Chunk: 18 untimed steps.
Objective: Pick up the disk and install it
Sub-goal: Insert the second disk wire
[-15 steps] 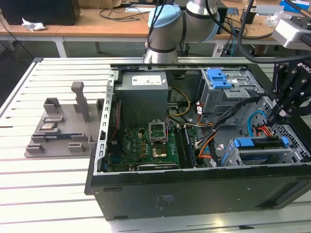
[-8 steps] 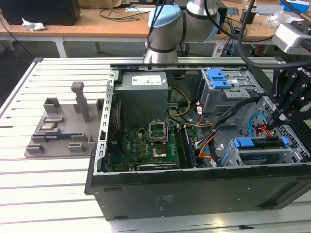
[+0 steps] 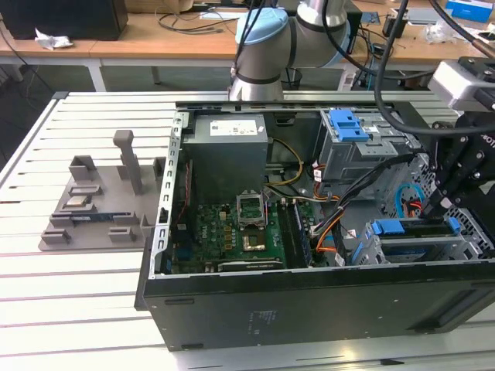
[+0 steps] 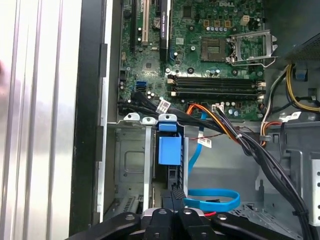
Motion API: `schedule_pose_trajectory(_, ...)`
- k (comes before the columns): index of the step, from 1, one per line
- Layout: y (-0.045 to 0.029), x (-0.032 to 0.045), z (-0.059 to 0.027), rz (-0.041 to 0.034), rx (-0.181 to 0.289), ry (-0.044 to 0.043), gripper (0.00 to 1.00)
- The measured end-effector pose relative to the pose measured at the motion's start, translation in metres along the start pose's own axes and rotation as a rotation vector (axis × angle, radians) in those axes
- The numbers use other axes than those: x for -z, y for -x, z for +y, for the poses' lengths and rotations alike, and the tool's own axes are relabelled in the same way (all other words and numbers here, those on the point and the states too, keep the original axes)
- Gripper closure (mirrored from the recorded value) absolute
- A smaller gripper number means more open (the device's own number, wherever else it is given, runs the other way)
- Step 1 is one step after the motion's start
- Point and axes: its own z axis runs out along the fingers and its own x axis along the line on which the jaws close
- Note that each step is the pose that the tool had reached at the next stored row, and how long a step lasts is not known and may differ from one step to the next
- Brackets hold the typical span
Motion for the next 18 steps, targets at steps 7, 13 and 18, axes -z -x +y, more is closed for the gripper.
schedule_pose_trajectory(7, -0.0031, -0.0096, -0.0007, 0.0007, 0.009, -0.0002, 0.89)
schedule_pose_trajectory(13, -0.0026, -0.0147, -0.0011, -0.0001, 0.012, -0.0002, 0.89)
schedule_pose_trajectory(18, 0.0034, -0.0153, -0.0013, 0.0012, 0.024, -0.0004, 0.89)
